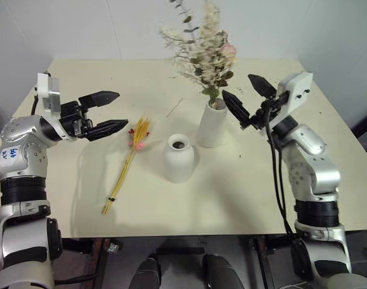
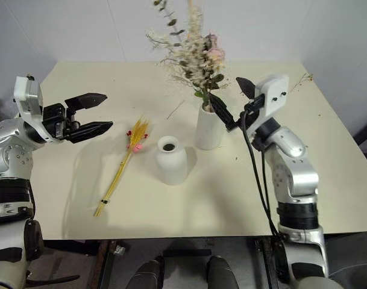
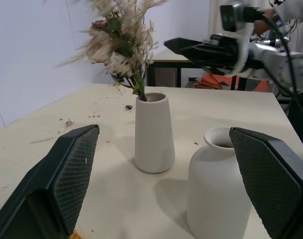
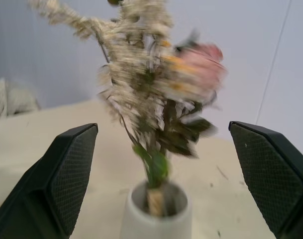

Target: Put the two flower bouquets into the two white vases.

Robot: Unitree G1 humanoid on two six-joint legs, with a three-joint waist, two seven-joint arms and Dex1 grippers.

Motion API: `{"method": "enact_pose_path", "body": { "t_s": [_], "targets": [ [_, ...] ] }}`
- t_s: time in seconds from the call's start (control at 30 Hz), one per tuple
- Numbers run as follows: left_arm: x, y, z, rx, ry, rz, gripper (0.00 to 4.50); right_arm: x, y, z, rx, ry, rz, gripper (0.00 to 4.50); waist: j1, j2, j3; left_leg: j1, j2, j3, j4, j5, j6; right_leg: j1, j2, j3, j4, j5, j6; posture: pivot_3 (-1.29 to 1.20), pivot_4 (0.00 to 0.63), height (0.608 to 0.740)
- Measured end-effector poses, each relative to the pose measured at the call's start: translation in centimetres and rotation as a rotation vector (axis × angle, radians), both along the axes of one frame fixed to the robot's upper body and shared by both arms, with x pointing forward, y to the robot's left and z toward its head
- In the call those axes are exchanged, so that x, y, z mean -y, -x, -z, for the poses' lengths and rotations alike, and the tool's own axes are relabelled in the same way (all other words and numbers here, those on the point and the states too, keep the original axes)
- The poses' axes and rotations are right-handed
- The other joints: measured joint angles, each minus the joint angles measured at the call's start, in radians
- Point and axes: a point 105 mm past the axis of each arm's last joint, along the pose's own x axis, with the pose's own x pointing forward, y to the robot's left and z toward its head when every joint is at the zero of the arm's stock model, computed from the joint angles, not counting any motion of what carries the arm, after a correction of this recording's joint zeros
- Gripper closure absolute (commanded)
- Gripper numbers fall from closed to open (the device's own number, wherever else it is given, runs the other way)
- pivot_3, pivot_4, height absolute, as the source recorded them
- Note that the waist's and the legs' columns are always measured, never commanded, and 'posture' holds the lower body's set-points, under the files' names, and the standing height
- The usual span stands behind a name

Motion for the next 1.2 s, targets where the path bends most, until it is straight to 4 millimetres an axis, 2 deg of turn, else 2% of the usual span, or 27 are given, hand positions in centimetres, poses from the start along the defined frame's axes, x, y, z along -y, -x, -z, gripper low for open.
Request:
{"method": "enact_pose_path", "body": {
  "t_s": [0.2, 0.3, 0.43, 0.57, 0.73, 0.97, 1.2],
  "targets": [
    [-0.3, -1.1, 0.4, -0.031, -0.007, -0.098, 0.00, 2.2, 4.8, 2.2, -0.181, 0.184, -0.152, 0.04, 0.018, 0.000, 0.000, 0.000, 0.000, 0.000, 0.001, -0.001, 0.001, 0.001, 0.000, 0.000, -0.002, 0.000, 0.000, 0.00, 0.150, 0.740],
    [-0.8, -2.5, 0.8, -0.095, 0.017, -0.222, 0.00, 2.6, 6.5, 2.3, -0.255, 0.204, -0.227, 0.04, 0.019, 0.000, 0.000, 0.001, 0.000, 0.000, 0.003, -0.001, 0.001, 0.003, 0.000, 0.000, -0.003, 0.000, 0.001, 0.00, 0.150, 0.740],
    [-1.4, -4.9, 2.5, -0.233, 0.028, -0.447, 0.00, 3.0, 8.0, 2.0, -0.309, 0.226, -0.301, 0.04, 0.022, -0.001, 0.000, 0.001, 0.000, 0.001, 0.005, 0.000, 0.001, 0.006, -0.001, 0.000, -0.007, 0.001, 0.002, 0.00, 0.150, 0.740],
    [-0.2, -5.3, 4.8, -0.360, -0.157, -0.541, 0.00, 3.2, 8.2, 2.0, -0.316, 0.242, -0.309, 0.04, 0.022, -0.001, 0.000, 0.000, -0.001, 0.001, 0.005, 0.000, 0.001, 0.006, -0.001, 0.000, -0.009, 0.002, 0.002, 0.00, 0.150, 0.740],
    [1.1, -4.3, 7.5, -0.563, -0.332, -0.580, 0.00, 3.6, 7.8, 2.0, -0.318, 0.236, -0.289, 0.04, 0.021, -0.001, 0.000, 0.000, -0.001, 0.001, 0.002, -0.001, 0.001, 0.005, -0.001, 0.000, -0.009, 0.001, 0.002, 0.00, 0.150, 0.740],
    [1.1, -2.1, 7.4, -0.661, -0.451, -0.647, 0.00, 3.8, 7.7, 2.3, -0.332, 0.232, -0.289, 0.04, 0.022, -0.001, 0.000, -0.001, -0.001, 0.001, 0.002, -0.003, 0.001, 0.004, -0.001, 0.000, -0.008, 0.000, 0.002, 0.00, 0.150, 0.740],
    [1.5, 0.2, 9.5, -0.820, -0.515, -0.678, 0.00, 4.0, 7.2, 2.8, -0.360, 0.233, -0.303, 0.04, 0.019, -0.001, 0.000, 0.000, -0.001, 0.001, 0.003, -0.003, 0.001, 0.004, -0.001, 0.000, -0.008, 0.000, 0.001, 0.00, 0.150, 0.740]
  ]
}}
